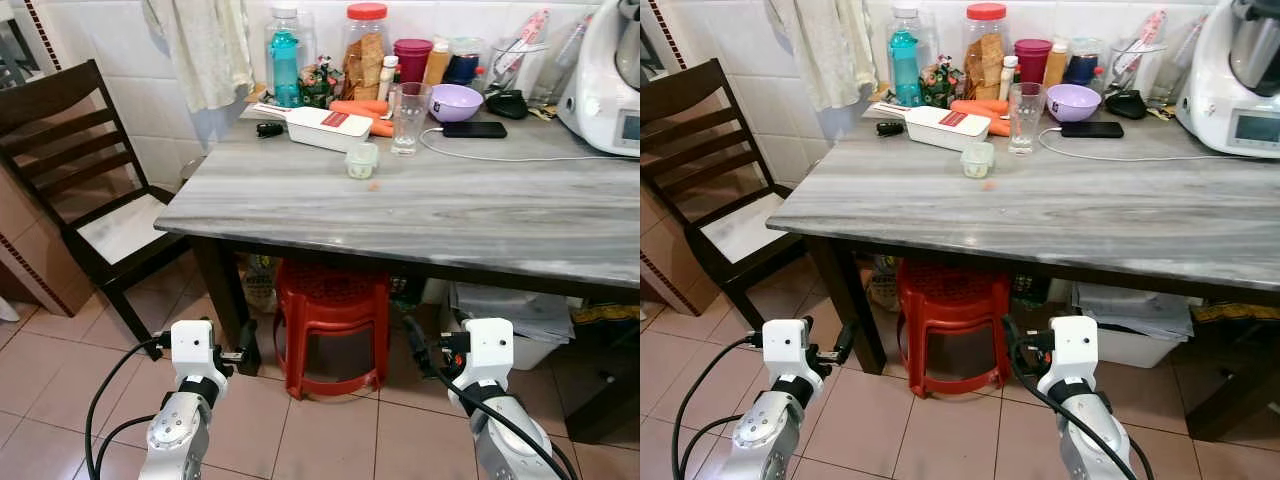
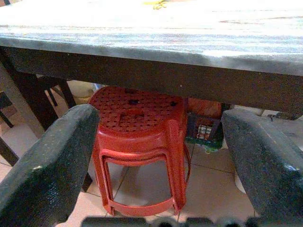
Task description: Setting the table
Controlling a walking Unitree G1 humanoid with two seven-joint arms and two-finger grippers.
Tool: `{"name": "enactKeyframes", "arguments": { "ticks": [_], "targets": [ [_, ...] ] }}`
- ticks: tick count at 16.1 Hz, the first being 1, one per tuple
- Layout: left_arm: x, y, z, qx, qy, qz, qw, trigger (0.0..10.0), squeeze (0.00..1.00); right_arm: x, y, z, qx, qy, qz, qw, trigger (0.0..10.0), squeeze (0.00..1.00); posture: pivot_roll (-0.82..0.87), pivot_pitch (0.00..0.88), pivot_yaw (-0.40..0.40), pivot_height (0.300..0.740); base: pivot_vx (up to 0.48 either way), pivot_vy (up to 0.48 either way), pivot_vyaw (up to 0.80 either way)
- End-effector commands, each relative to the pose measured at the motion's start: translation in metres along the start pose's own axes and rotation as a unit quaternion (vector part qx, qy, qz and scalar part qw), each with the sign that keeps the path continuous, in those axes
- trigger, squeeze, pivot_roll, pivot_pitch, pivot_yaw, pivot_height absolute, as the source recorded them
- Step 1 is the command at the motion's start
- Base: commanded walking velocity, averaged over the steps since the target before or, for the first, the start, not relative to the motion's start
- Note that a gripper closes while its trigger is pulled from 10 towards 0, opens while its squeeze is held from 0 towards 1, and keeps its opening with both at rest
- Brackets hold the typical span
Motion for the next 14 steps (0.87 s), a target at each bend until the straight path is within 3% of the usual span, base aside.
{"name": "enactKeyframes", "arguments": {
  "ticks": [1,14],
  "targets": [
    [-0.0021,0.0008,0.0022,0.0,0.007,0.002,1.0,10.0,0.0,0.0005,0.002,0.0002,-0.004,0.004,0.0,1.0,10.0,0.0,-0.07,0.0,0.031,0.74,-0.24,0.0,0.0],
    [-0.0067,0.0065,0.0102,0.003,0.011,0.005,1.0,10.0,0.0,0.0039,-0.001,-0.001,0.0,0.019,-0.017,1.0,10.0,0.0,-0.08,0.0,0.053,0.74,-0.282,0.0,0.0]
  ]
}}
Point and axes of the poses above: a point about 5 cm out from each wrist's last joint towards the gripper, its own y axis pointing out of the wrist towards the gripper, its own z axis along the axis of the wrist's last joint, x = y × z, the point moved 3 cm from there along y, pointing out of the wrist towards the gripper, and after that the axes turned 15 degrees about y, right-handed, at the moved point
